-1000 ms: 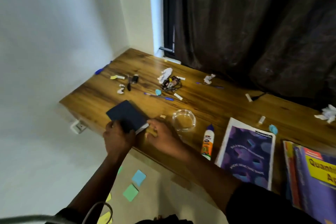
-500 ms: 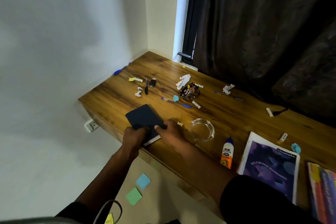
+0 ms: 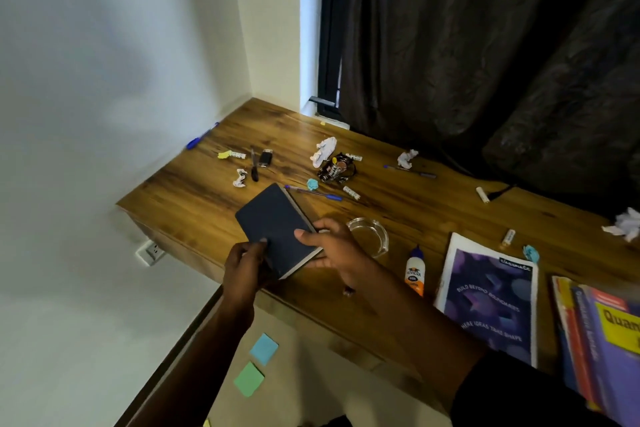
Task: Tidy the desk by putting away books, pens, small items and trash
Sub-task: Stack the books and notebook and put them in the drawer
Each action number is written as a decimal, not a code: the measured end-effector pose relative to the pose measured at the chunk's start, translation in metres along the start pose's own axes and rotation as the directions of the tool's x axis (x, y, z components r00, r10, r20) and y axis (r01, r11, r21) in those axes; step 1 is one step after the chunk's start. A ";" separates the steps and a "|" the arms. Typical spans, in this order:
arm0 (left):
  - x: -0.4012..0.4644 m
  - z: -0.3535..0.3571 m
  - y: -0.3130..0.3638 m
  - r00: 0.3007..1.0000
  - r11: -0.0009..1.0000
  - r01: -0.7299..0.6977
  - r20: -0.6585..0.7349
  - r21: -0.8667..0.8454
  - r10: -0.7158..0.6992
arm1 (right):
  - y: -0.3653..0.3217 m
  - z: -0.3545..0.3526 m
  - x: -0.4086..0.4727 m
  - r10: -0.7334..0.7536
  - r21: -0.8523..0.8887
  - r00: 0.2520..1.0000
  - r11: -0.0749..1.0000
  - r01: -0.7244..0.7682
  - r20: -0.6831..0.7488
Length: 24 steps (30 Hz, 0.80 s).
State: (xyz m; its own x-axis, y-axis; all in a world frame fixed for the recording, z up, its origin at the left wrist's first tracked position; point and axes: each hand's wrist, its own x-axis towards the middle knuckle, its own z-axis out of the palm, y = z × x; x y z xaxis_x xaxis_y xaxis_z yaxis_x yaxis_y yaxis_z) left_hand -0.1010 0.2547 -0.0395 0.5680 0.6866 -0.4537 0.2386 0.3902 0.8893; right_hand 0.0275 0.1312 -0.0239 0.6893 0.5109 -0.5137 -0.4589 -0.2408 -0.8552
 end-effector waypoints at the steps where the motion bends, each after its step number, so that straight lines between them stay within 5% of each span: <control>1: -0.004 0.006 0.000 0.999 0.999 -0.034 0.008 -0.011 0.034 | -0.001 -0.013 -0.007 -0.015 0.059 1.000 0.998 0.016 -0.025; 5: -0.029 0.043 -0.009 0.970 0.974 -0.185 0.186 0.132 0.159 | -0.003 -0.070 -0.048 -0.082 0.268 0.992 0.958 0.106 -0.099; 8: -0.055 0.084 -0.028 0.856 0.871 -0.406 0.449 0.276 0.256 | 0.003 -0.122 -0.085 -0.125 0.323 0.966 0.926 0.196 -0.227; 11: -0.080 0.134 -0.048 0.623 0.566 -0.717 0.739 0.407 0.258 | 0.011 -0.175 -0.129 -0.160 0.312 0.919 0.908 0.280 -0.361; 13: -0.103 0.173 -0.058 0.529 0.358 -0.822 0.827 0.442 0.192 | 0.019 -0.211 -0.159 -0.171 0.294 0.875 0.898 0.328 -0.453; 18: -0.140 0.255 -0.088 0.220 -0.097 -0.971 0.975 0.219 -0.003 | 0.050 -0.287 -0.216 -0.138 0.268 0.757 0.882 0.387 -0.638; 22: -0.160 0.296 -0.104 0.193 -0.276 -0.946 0.979 0.168 -0.064 | 0.077 -0.329 -0.249 -0.071 0.304 0.688 0.861 0.408 -0.722; 24: -0.160 0.302 -0.107 0.243 -0.314 -0.928 0.965 0.201 -0.101 | 0.085 -0.336 -0.256 -0.047 0.323 0.665 0.848 0.421 -0.745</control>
State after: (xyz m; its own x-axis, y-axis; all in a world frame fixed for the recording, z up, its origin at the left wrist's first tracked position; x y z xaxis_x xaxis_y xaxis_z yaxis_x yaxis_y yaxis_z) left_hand 0.0210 -0.0820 -0.0444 0.8739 -0.4643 -0.1438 -0.4439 -0.8829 0.1532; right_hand 0.0005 -0.2978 0.0123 0.8979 -0.2637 -0.3526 -0.2796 0.2771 -0.9193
